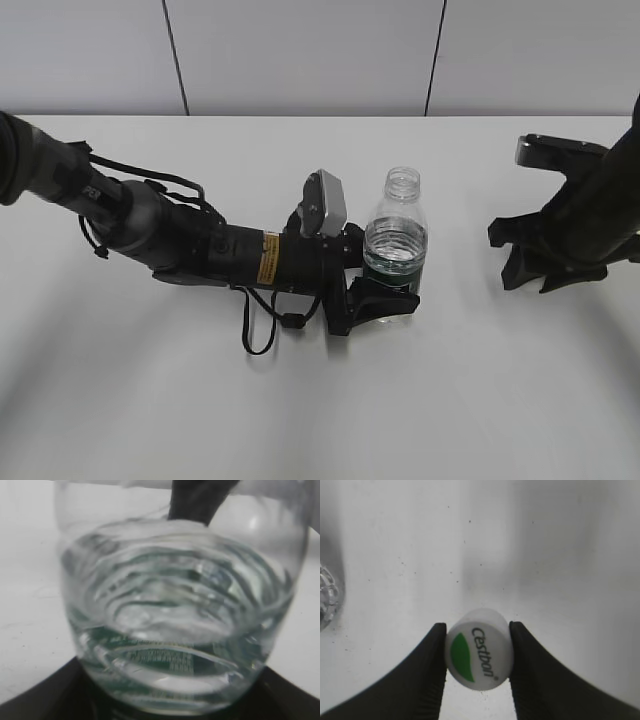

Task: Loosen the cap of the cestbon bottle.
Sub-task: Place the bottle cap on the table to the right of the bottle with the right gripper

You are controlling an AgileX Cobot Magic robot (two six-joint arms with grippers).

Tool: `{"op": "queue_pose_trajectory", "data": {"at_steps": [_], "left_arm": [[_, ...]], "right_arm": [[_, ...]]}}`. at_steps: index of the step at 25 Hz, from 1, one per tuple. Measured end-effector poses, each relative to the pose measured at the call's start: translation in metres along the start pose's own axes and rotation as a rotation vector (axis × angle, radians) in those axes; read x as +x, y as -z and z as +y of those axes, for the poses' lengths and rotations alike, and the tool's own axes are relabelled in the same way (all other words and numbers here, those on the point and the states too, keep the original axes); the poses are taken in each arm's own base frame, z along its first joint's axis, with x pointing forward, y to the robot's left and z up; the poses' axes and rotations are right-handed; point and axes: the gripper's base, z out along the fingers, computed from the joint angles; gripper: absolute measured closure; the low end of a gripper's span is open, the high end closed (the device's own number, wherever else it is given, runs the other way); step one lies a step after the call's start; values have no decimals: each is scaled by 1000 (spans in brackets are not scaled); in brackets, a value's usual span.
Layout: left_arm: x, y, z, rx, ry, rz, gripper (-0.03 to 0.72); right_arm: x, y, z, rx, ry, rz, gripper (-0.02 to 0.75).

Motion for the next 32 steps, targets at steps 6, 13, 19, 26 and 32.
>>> {"op": "queue_pose_trajectory", "data": {"at_steps": [6, 13, 19, 26, 32], "left_arm": [[0, 0, 0, 0, 0, 0, 164], [0, 0, 0, 0, 0, 0, 164], [0, 0, 0, 0, 0, 0, 164], [0, 0, 0, -1, 0, 0, 164], [0, 0, 0, -1, 0, 0, 162]], "right_arm": [[5, -25, -3, -13, 1, 80, 444], [8, -30, -2, -27, 12, 111, 444], [9, -30, -2, -29, 14, 116, 430], [9, -30, -2, -30, 15, 117, 322], [9, -30, -2, -31, 15, 124, 185]]}}
